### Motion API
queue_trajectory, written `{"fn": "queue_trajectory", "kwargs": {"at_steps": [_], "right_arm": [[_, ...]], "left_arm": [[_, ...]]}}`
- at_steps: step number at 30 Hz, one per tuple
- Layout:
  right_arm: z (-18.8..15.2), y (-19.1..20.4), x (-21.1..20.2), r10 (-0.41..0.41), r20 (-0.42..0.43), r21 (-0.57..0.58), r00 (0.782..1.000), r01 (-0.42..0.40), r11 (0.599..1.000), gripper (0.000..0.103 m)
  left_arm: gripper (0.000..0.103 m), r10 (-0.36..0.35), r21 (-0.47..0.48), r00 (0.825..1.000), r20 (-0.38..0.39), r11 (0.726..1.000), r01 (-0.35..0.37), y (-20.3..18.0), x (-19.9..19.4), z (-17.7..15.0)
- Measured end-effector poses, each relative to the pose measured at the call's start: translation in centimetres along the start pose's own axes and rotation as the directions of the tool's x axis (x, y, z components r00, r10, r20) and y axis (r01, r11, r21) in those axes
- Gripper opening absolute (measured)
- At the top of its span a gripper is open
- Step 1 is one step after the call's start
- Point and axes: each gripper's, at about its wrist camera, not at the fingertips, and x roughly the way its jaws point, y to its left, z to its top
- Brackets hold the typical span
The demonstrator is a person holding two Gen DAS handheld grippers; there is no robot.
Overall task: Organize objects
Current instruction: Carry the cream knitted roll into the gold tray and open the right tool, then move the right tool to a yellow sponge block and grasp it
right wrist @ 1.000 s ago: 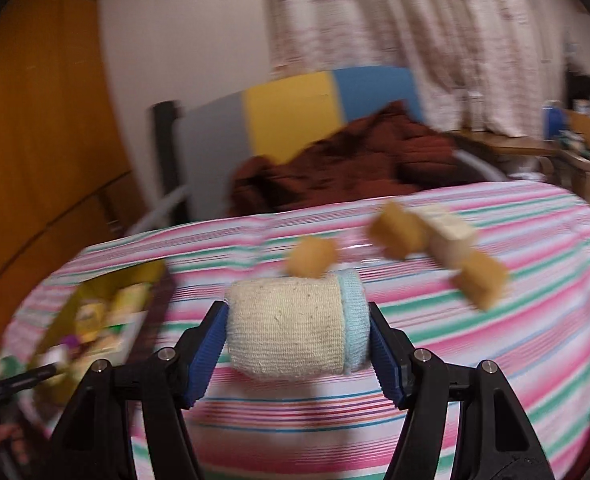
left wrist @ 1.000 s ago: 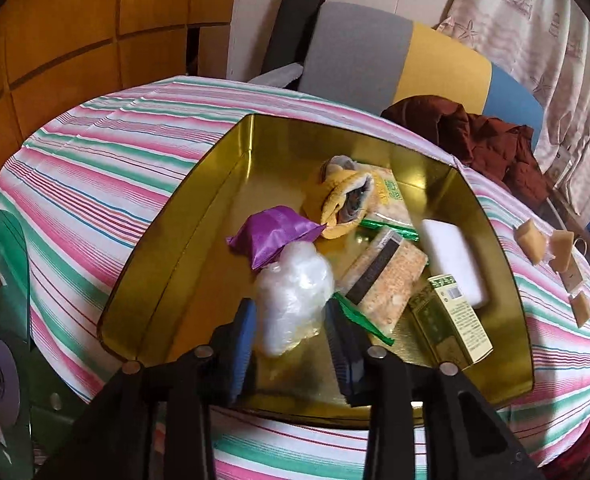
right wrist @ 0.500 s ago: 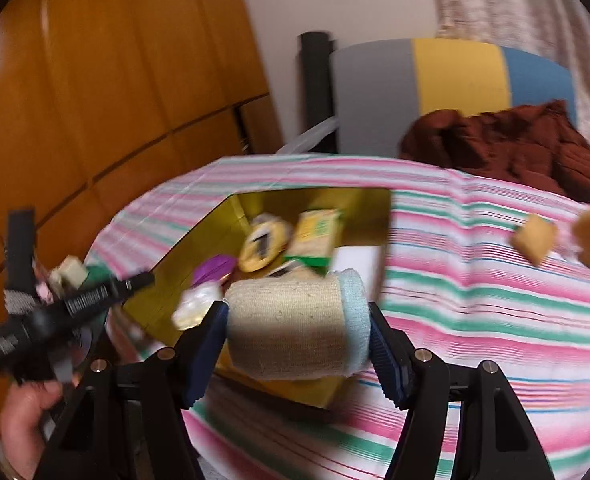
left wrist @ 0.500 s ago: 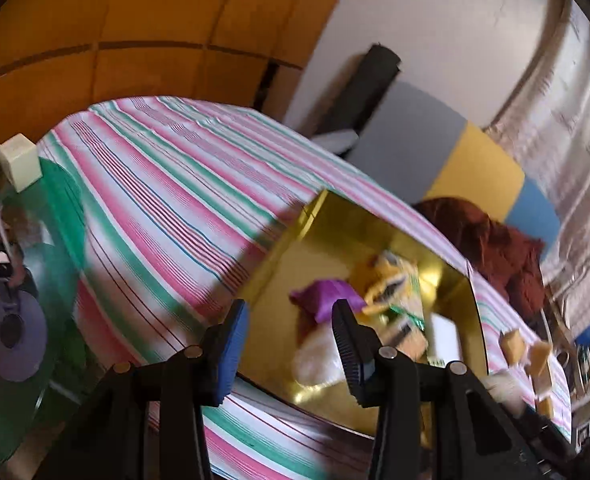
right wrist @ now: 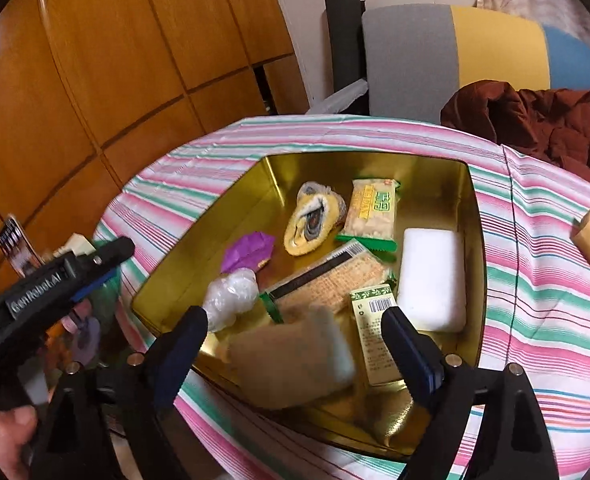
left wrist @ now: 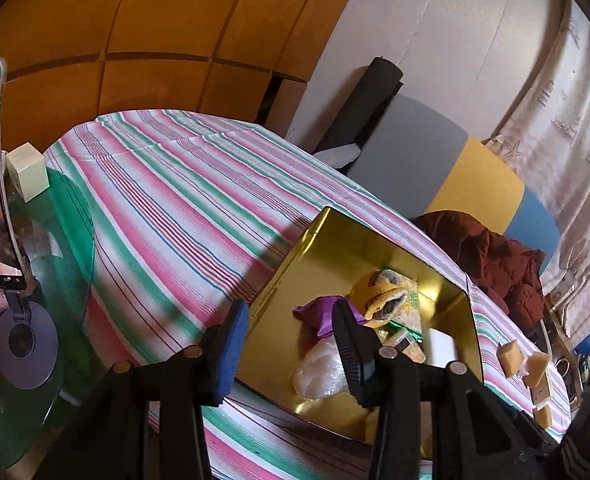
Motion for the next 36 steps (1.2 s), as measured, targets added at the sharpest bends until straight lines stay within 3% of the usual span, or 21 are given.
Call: {"fn": "queue_trajectory", "kwargs": {"at_steps": [13,19,24,33,36], "right_arm": [[-0.6,-3.9,-5.2,-0.135,0.101,0.022,0.986,0.134,0.991,0.089],[-1.3,-7.8,-6.6,-0.213,0.093,0.081,0.973,0.206,0.975,0.089],[-2.6,-11.7,-7.8,-0.288,0.083,0.112,0.954,0.279,0.954,0.089],[-5.4,-21.3,-11.2,-0.461,0.036,0.223,0.886,0.443,0.868,0.089],[-5.9,-24.2,-12.7,-0.533,0.039,0.237,0.845,0.51,0.827,0.089]], "left_arm": [[0.044,-0.105,0.146,0.994,-0.023,0.984,0.107,-4.7,-0.6,-2.0],[0.044,-0.153,0.216,0.986,-0.072,0.962,0.165,-7.1,-0.8,-3.7],[0.044,-0.168,0.319,0.979,-0.115,0.927,0.197,-9.7,-1.0,-5.4],[0.044,-0.225,0.397,0.946,-0.234,0.866,0.305,-13.7,-0.6,-8.2],[0.044,-0.245,0.413,0.93,-0.274,0.843,0.344,-15.0,-0.8,-9.0]]}}
